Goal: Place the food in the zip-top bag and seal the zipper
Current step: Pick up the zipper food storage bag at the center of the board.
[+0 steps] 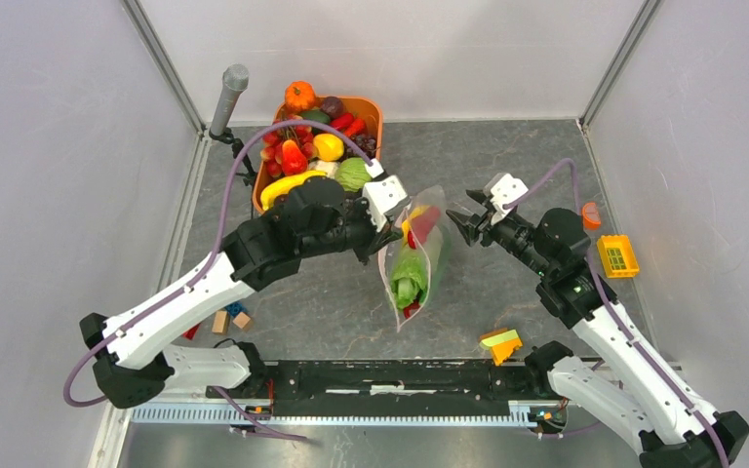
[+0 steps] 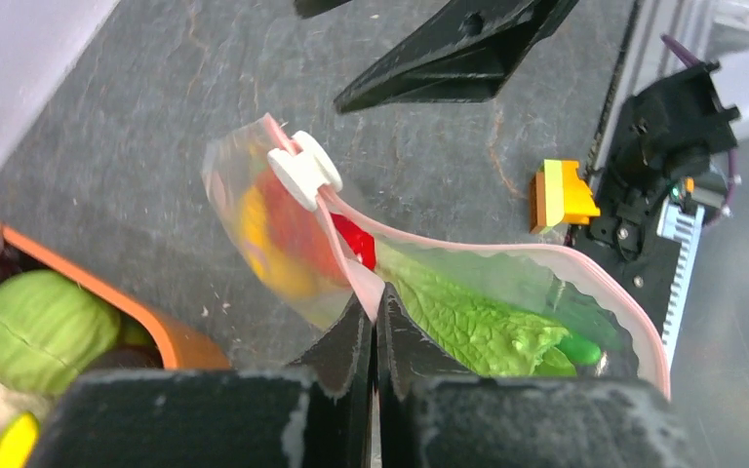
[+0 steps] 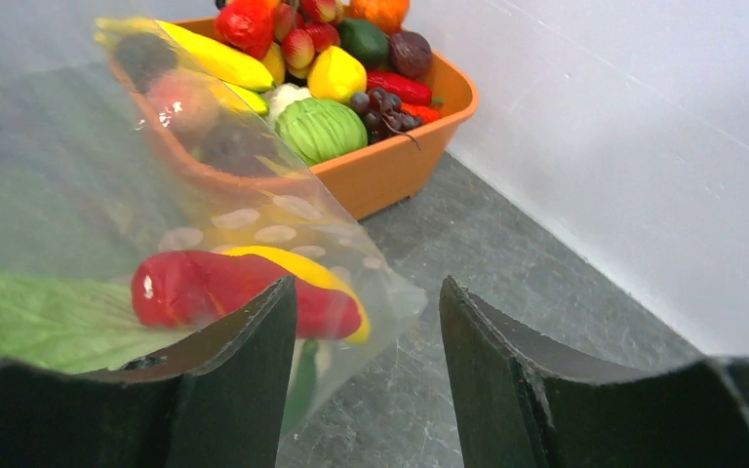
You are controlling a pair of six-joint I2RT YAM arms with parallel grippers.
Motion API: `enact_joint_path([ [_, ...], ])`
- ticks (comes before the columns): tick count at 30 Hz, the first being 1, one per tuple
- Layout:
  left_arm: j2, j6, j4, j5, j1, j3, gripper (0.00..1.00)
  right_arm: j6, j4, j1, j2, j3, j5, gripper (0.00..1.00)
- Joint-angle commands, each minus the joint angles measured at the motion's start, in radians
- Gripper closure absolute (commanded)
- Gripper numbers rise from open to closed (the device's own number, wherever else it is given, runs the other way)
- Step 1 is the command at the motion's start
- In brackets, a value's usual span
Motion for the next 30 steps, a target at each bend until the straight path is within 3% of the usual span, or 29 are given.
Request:
enact_joint_path([
  [1,0.051,0.187,-0.114,0.158,0.002,0.173,0.98,-0.038,0.086,-0.027,-0.063,-0.025,-0.126,0.38],
  [7,0.117,0.329,-0.272,0.241,0.002,0.331,0.98,-0.131,-0.049,-0.032,-0.136,0.028,-0.225,0.29],
  [12,0.168,0.428,-0.433,0.322,0.002,0.425,0.98,-0.237,-0.177,-0.031,-0.183,0.054,-0.363,0.12],
  [15,0.189,0.464,-0.493,0.369,0.002,0.455,0.98,-0.295,-0.208,-0.031,-0.202,0.048,-0.424,0.07],
  [23,0.201,0.524,-0.543,0.488,0.002,0.488,0.98,-0.325,-0.232,-0.031,-0.139,0.099,-0.705,0.07],
  [30,0.241,0.483,-0.527,0.484,0.002,0.499,0.98,-0.105,-0.141,-0.031,-0.052,0.111,-0.828,0.15],
])
